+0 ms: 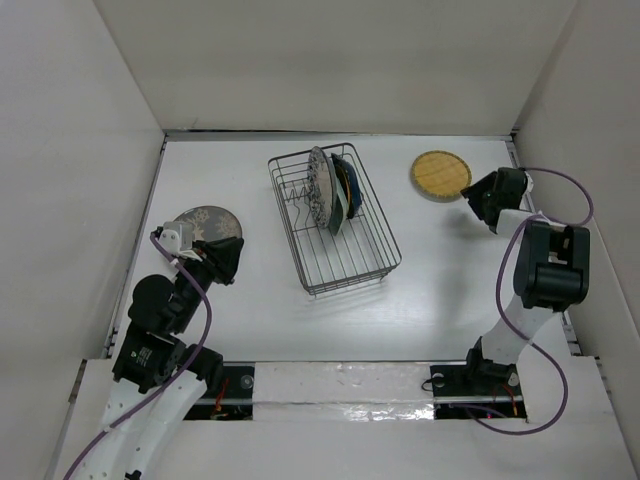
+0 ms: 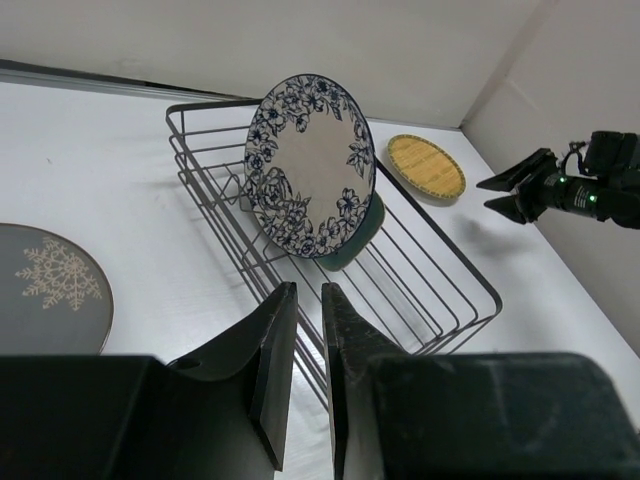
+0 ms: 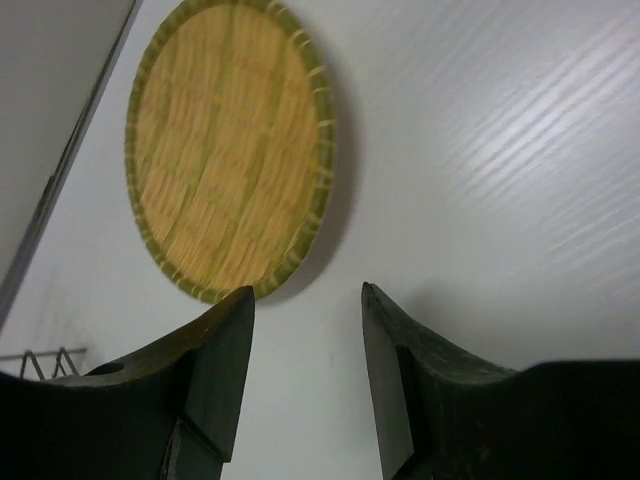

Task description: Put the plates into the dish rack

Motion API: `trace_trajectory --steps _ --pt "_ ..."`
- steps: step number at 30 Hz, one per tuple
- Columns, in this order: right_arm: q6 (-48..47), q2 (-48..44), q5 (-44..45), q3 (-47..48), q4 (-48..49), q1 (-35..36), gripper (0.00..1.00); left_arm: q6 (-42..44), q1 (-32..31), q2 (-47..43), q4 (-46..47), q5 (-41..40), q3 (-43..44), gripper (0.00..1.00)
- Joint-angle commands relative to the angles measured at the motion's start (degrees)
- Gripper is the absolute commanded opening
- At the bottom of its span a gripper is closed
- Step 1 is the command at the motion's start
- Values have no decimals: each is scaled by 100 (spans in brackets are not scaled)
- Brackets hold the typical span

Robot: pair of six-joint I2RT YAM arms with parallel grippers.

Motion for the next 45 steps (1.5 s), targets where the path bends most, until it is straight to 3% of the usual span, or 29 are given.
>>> trace_trajectory --steps 1,8,13,15,18,22,25,29,30,34,40,41,45 --pt "844 190 -783 -24 958 -200 54 16 -31 68 160 -114 1 14" --pt "1354 1218 -1381 538 1055 -331 55 16 -31 138 143 -167 19 14" --pt "1864 1825 -1654 715 1625 -331 48 7 -31 138 134 -228 19 14" --pt "2093 1966 -1734 759 1924 -331 40 7 -31 138 134 -228 27 14" --pt "2269 2028 -1716 637 2309 -331 4 7 -31 147 125 -228 36 14" --pt "2182 1467 -1471 85 2645 -331 0 -2 -31 94 134 -228 27 14" --pt "1787 431 -1111 -268 2533 -279 0 -2 -31 50 143 -228 19 14" --pt "551 -1335 124 -349 1567 387 0 7 -31 -20 160 -176 27 14" --pt "285 -1982 478 -261 1078 850 0 7 -31 -46 169 -149 27 14" --pt "-980 -2962 1938 520 187 2390 0 7 22 -169 187 -70 10 14" --pt "-2414 -2368 3362 2792 -1562 4438 0 33 241 -301 257 158 -17 15" --pt "-2650 -1975 3773 3103 -1782 4946 0 42 242 -310 266 228 -17 15" --pt "-2977 -769 4751 4694 -3055 5872 0 42 242 -310 275 290 -25 15"
